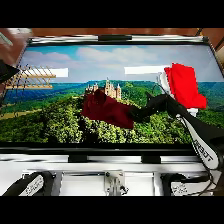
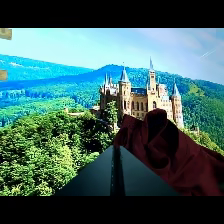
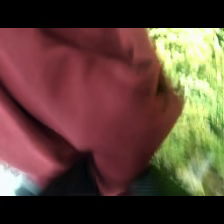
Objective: Fold the shirts.
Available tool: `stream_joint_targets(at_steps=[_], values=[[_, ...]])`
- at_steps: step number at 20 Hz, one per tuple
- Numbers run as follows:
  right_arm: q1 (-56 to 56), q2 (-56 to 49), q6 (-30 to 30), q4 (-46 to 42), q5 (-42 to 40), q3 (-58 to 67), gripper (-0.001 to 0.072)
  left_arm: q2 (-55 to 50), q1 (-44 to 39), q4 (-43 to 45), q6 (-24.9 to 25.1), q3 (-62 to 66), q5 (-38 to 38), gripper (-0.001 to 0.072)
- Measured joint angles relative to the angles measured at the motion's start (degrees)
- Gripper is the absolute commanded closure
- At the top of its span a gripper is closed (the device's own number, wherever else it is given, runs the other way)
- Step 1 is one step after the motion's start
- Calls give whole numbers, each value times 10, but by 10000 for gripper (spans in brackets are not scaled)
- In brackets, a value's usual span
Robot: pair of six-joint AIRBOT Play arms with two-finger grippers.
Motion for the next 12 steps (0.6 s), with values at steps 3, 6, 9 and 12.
stream_joint_targets(at_steps=[3,6,9,12], values=[[-2,-2,-28,3,20,47,651,0,0,-1,-2,0,0,674],[-27,7,-52,19,6,155,651,0,0,-2,-2,0,1,674],[-68,11,-51,18,6,292,651,0,0,-2,-2,0,1,674],[-116,13,-36,8,10,404,651,0,0,-2,-2,0,1,674]])
